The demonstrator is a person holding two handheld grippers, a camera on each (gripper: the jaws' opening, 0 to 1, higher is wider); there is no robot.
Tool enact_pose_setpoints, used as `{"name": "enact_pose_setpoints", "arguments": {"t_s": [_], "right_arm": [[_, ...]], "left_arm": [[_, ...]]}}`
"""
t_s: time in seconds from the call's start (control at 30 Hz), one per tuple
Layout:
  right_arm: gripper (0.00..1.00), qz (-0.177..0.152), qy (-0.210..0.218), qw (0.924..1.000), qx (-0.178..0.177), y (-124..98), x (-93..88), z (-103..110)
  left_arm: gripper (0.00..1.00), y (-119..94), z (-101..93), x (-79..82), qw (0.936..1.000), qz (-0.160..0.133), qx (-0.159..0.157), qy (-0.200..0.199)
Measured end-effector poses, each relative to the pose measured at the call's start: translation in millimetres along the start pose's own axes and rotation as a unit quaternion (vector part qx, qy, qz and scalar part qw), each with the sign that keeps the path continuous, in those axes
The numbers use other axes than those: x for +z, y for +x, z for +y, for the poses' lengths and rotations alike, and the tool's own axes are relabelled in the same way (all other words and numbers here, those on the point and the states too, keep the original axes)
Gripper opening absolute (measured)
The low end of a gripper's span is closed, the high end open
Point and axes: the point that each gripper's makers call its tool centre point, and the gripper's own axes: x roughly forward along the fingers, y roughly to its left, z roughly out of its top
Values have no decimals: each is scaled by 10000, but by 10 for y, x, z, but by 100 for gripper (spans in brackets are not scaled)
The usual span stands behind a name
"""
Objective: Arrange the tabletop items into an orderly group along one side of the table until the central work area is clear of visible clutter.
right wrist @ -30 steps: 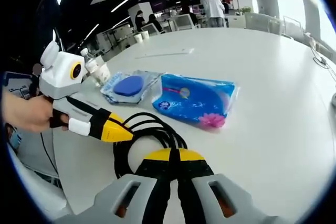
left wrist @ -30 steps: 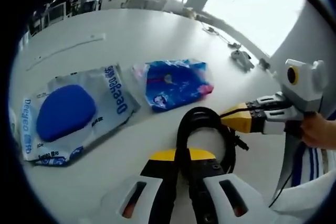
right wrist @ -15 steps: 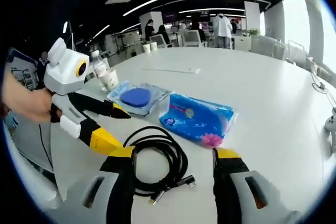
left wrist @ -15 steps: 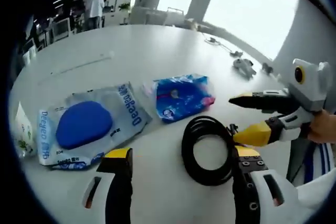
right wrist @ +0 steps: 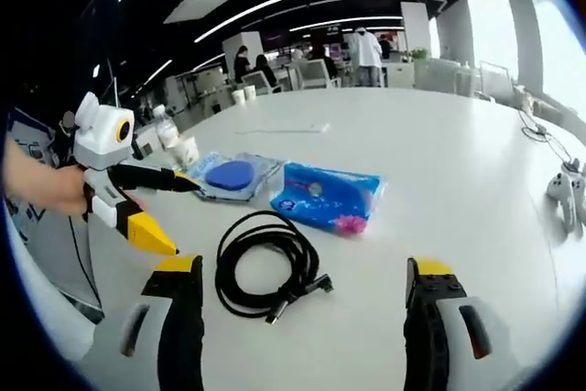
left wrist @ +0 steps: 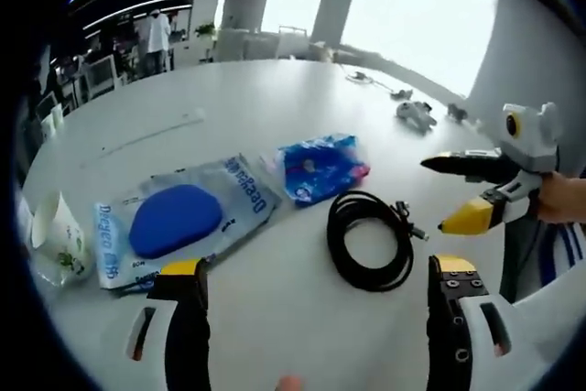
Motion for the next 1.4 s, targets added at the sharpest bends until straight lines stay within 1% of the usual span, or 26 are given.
{"name": "enact_pose_setpoints", "arguments": {"t_s": [0.17,0.27,0.33,0.4,0.57,0.63,0.77,0.93,1.0,1.17,1.4], "right_arm": [[88,-27,-58,10000,-9,-8,51,44],[87,29,-82,10000,-32,-47,58,78],[87,-30,-123,9999,-30,-96,88,117],[87,-13,-173,9998,-34,-127,85,140],[87,19,-199,9998,-77,-235,71,178],[87,6,-239,9997,-105,-269,75,189],[87,33,-276,9995,-137,-327,59,228],[86,62,-341,9993,-143,-364,44,331],[86,59,-433,9990,-120,-385,41,379],[86,94,-423,9989,-199,-431,-8,433],[85,191,-433,9985,-276,-482,-100,541]], "left_arm": [[97,-126,69,-4,9999,-45,83,37],[97,-273,144,-45,9998,-72,138,127],[97,-387,220,-88,9997,-78,200,87],[97,-505,299,-132,9995,-87,276,90],[97,-856,536,-206,9981,-254,551,65],[97,-975,624,-248,9978,-275,610,-34],[97,-1176,754,-307,9966,-331,748,-40],[96,-1417,877,-371,9955,-384,864,-8],[96,-1524,918,-395,9951,-397,903,37],[97,-1724,1018,-479,9945,-421,955,107],[97,-1980,1135,-618,9931,-505,1060,8]]}}
